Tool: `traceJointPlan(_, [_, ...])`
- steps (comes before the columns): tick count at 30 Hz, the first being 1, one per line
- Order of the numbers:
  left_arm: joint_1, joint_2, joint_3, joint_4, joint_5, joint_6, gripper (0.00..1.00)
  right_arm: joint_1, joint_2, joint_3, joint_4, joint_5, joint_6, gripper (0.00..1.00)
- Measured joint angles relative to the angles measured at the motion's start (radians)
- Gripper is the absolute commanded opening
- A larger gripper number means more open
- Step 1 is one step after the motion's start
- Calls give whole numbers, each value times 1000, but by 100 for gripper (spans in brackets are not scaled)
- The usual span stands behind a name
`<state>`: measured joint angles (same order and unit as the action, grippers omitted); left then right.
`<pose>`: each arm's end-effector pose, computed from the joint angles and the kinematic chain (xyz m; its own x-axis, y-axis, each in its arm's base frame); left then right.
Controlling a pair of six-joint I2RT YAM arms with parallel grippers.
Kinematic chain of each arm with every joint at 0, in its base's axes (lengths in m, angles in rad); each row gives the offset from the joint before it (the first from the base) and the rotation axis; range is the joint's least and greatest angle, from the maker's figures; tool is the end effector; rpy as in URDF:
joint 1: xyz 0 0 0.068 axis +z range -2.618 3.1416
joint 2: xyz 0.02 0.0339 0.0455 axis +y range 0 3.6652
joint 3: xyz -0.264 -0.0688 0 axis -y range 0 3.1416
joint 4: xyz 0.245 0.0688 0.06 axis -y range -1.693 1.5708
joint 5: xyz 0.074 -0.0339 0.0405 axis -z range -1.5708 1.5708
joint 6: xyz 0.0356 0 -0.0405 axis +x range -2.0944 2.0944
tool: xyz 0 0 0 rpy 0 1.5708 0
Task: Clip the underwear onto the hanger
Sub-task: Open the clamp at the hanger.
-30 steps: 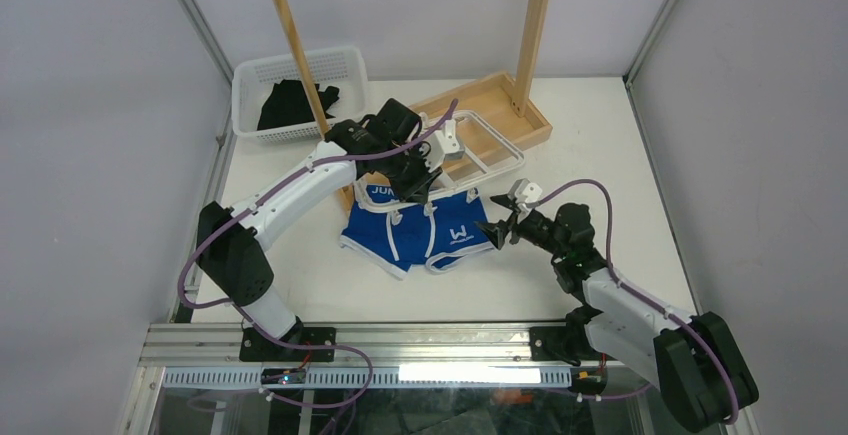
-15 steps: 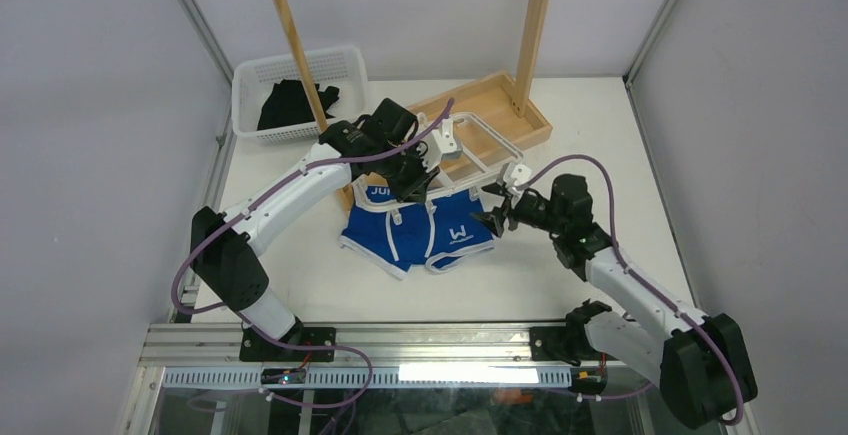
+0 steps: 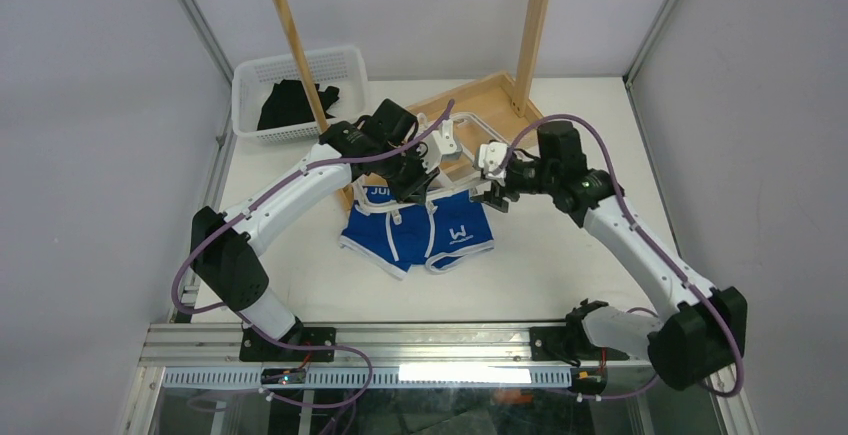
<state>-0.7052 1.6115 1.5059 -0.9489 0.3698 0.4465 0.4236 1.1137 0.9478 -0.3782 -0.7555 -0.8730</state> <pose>0.2457 -0.2260 0.3179 -0.2777 0.7651 -0.5810 0.9536 0.2927 -0.0703 0.2092 0.1211 0.3174 0.3359 -0.4604 -0.8217 -0.8975 0.1084 -0.4276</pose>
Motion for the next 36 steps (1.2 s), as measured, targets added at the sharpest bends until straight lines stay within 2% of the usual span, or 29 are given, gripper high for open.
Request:
traceJointPlan(5, [0,0,0,0,2,0,0,1,177,105,-145,19,-132,67])
traceJointPlan(9, [1,0,0,-1,4,0,0,-2,266,159,-199,13,-190,66])
traceJointPlan(17, [23,-2,-5,-1,9,-4,0,-2,352,238,-238,-29,-241,60])
traceJointPlan(30, [40,-2,-5,-6,7,-12,0,1,457,326,-335,-140,-257,56])
traceJointPlan(32, [40,-2,-5,-8,7,-12,0,2,460,327,-340,-148,-256,53])
traceJointPlan(36, [40,-2,-5,-16,7,-14,0,4,464,327,-342,-154,-255,40])
